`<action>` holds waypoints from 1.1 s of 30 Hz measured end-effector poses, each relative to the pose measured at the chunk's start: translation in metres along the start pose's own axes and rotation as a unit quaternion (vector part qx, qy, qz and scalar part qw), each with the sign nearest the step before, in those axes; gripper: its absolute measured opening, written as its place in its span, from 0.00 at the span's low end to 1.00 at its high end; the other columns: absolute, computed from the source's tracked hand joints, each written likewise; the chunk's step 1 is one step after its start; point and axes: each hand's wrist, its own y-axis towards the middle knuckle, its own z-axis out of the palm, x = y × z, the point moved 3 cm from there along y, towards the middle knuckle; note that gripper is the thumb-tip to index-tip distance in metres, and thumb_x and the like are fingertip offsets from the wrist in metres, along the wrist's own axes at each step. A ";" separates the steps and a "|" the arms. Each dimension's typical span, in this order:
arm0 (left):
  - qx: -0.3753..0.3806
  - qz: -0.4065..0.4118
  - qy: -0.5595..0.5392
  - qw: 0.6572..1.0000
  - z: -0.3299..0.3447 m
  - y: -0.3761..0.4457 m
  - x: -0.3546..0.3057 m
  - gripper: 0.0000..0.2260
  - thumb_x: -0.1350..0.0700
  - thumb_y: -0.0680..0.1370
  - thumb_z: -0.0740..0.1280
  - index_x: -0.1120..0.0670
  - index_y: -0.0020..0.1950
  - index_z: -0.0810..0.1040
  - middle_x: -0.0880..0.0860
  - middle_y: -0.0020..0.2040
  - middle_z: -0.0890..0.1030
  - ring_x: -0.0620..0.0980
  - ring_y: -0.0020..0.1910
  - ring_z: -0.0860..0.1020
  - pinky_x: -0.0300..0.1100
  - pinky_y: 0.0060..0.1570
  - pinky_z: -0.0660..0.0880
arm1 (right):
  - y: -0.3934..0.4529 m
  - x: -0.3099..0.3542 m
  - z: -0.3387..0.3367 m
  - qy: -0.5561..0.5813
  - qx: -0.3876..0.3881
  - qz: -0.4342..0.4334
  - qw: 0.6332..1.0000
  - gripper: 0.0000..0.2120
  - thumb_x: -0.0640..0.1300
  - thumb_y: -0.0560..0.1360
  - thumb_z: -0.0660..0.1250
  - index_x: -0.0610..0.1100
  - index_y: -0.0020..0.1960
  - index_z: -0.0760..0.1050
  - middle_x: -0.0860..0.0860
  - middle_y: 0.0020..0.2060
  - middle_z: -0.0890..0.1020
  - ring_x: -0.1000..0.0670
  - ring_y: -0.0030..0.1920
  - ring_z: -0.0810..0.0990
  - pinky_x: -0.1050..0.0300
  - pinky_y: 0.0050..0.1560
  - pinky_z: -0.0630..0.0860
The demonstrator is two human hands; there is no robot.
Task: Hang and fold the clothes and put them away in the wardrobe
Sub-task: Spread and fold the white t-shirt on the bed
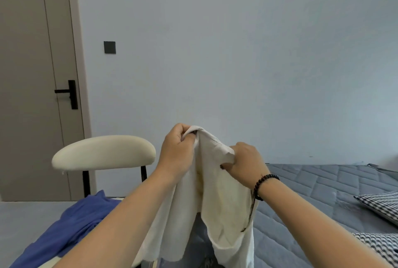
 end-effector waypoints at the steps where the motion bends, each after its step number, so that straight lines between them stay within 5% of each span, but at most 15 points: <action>1: -0.010 -0.003 -0.009 1.000 -0.002 0.000 -0.001 0.05 0.60 0.79 0.61 0.58 0.44 0.74 0.50 0.36 0.73 0.46 0.35 0.69 0.38 0.35 0.67 | 0.001 -0.008 0.004 -0.014 -0.019 0.015 1.000 0.11 0.43 0.72 0.66 0.45 0.33 0.67 0.54 0.33 0.66 0.48 0.36 0.70 0.64 0.29 0.59; 7: -0.197 -0.044 -0.030 0.979 -0.069 0.016 0.004 0.09 0.57 0.77 0.63 0.55 0.36 0.69 0.49 0.31 0.66 0.47 0.31 0.63 0.42 0.31 0.61 | -0.003 -0.084 0.012 0.072 0.013 0.216 0.974 0.12 0.37 0.71 0.62 0.45 0.29 0.68 0.49 0.30 0.72 0.45 0.35 0.73 0.58 0.33 0.67; 11: -0.198 -0.022 0.065 0.978 -0.098 0.025 0.007 0.09 0.55 0.76 0.68 0.58 0.39 0.74 0.49 0.32 0.69 0.47 0.30 0.66 0.40 0.31 0.63 | 0.007 -0.120 -0.011 0.164 0.007 0.307 0.938 0.17 0.45 0.73 0.66 0.43 0.28 0.66 0.48 0.24 0.70 0.46 0.28 0.69 0.58 0.31 0.63; 18: -0.204 -0.012 0.126 0.971 -0.105 0.046 0.014 0.16 0.47 0.76 0.68 0.55 0.34 0.70 0.49 0.32 0.72 0.51 0.34 0.69 0.43 0.37 0.65 | 0.046 -0.088 -0.078 0.325 -0.019 0.326 0.888 0.10 0.41 0.77 0.55 0.38 0.41 0.70 0.41 0.25 0.78 0.48 0.20 0.73 0.63 0.24 0.66; 22: -0.195 -0.023 0.123 0.973 -0.100 0.057 0.003 0.16 0.48 0.77 0.65 0.56 0.35 0.66 0.53 0.32 0.68 0.52 0.33 0.66 0.44 0.34 0.60 | 0.066 -0.061 -0.113 0.435 -0.070 0.283 0.852 0.13 0.38 0.77 0.50 0.41 0.43 0.73 0.39 0.35 0.83 0.43 0.35 0.84 0.54 0.38 0.79; 25: -0.203 -0.036 0.081 0.975 -0.094 0.063 -0.015 0.15 0.50 0.77 0.63 0.54 0.34 0.63 0.52 0.32 0.66 0.52 0.33 0.64 0.44 0.33 0.59 | 0.077 -0.052 -0.141 0.427 -0.144 0.224 0.864 0.14 0.42 0.72 0.52 0.45 0.45 0.77 0.44 0.39 0.84 0.43 0.43 0.84 0.46 0.50 0.81; 29: -0.215 -0.035 0.049 0.975 -0.090 0.071 -0.048 0.16 0.52 0.78 0.61 0.53 0.33 0.61 0.50 0.31 0.63 0.50 0.31 0.61 0.43 0.31 0.56 | 0.074 -0.044 -0.186 0.311 -0.236 0.141 0.910 0.11 0.47 0.73 0.60 0.44 0.51 0.75 0.49 0.47 0.81 0.48 0.49 0.79 0.58 0.41 0.72; 33: -0.235 -0.003 0.056 0.970 -0.095 0.077 -0.091 0.17 0.52 0.78 0.61 0.53 0.32 0.59 0.50 0.30 0.62 0.50 0.30 0.59 0.43 0.29 0.56 | 0.063 -0.035 -0.226 0.225 -0.279 0.007 0.933 0.20 0.43 0.70 0.70 0.46 0.60 0.71 0.55 0.48 0.77 0.53 0.51 0.76 0.67 0.47 0.69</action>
